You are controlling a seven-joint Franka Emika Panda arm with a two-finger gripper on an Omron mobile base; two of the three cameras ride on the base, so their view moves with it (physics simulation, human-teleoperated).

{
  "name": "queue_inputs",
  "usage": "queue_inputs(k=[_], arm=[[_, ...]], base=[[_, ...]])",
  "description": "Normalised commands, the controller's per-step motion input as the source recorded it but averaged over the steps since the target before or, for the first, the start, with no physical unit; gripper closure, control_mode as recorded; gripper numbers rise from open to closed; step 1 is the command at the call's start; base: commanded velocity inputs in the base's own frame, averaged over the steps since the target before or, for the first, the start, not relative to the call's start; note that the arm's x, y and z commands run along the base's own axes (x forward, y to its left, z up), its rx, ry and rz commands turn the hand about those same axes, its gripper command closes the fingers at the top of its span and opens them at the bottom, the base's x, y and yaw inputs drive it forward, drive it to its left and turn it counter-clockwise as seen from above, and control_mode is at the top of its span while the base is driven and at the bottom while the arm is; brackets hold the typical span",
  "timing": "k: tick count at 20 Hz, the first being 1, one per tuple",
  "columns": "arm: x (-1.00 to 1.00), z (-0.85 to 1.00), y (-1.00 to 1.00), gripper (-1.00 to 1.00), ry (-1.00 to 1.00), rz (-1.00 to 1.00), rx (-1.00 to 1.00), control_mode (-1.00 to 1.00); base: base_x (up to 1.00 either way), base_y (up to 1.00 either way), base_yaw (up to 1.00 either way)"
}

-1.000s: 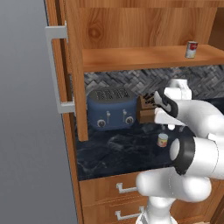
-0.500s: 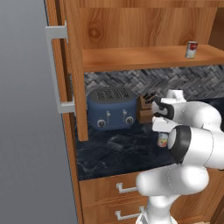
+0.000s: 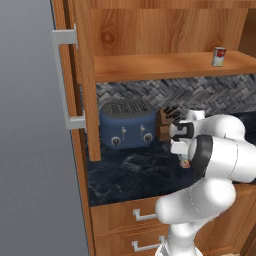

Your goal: Restock the canned food cabinet by taking the new fresh canned food from the counter and placing it in the cabinet. Then, take the old canned food from the cabinet and place it on the counter.

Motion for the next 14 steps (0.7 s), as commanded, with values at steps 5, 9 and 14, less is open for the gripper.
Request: queue_inputs(k=[5,9,14], arm=[[0.22,-0.21,0.00,-1.00,-0.06,0.00,-0.05,-1.00],[0.20,-0.20,0.00,-1.00,-0.06,0.00,-0.03,-1.00],[0.07,-0.16,0.00,1.00,-0.06,0.00,-0.01,-1.00]], base=[[0.00,0.00,0.00],[0.00,0.00,0.00],[0.00,0.00,0.00]])
